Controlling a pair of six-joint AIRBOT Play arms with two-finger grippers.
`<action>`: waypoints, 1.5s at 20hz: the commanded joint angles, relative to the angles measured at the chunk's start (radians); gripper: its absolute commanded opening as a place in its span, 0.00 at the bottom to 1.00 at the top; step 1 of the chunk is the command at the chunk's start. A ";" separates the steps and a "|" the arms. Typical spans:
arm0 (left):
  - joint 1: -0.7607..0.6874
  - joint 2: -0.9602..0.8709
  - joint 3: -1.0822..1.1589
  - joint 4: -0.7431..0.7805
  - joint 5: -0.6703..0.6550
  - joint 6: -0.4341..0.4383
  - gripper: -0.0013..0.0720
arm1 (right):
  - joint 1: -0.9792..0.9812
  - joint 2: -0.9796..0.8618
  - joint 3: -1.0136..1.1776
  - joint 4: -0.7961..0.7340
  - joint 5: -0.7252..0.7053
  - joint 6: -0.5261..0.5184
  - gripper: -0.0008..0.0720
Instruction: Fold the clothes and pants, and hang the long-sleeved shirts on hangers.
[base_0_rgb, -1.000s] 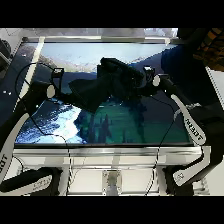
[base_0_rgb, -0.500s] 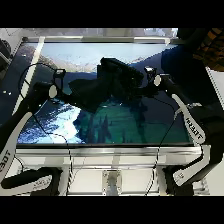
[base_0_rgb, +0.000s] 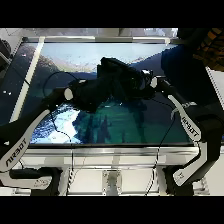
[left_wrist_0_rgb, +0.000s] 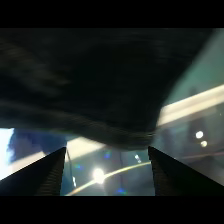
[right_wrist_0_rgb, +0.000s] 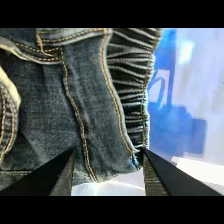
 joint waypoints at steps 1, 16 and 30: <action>-0.078 -0.014 0.000 0.036 0.049 0.045 0.82 | 0.006 -0.016 0.000 0.011 -0.028 -0.001 0.60; -0.117 -0.117 0.000 0.282 0.136 -0.122 0.06 | 0.006 -0.019 0.000 0.066 -0.076 -0.001 0.03; 0.308 0.472 0.002 0.517 -0.122 -0.002 0.06 | -0.270 0.297 0.330 -0.132 0.299 -0.068 0.03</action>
